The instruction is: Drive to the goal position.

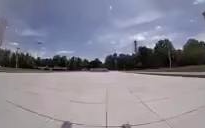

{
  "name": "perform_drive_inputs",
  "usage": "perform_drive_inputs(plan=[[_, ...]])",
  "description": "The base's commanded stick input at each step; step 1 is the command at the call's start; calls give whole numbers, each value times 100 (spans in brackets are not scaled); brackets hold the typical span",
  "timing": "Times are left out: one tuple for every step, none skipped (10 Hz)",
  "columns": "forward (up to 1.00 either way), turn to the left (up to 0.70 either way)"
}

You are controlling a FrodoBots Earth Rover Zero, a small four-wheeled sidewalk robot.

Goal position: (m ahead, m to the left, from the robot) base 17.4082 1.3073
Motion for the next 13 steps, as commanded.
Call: perform_drive_inputs(plan=[[70, 3], [70, 3], [70, 3], [70, 2], [70, 3], [70, 3], [70, 2], [70, 2], [70, 2], [70, 2], [70, 3], [70, 2], [70, 3]])
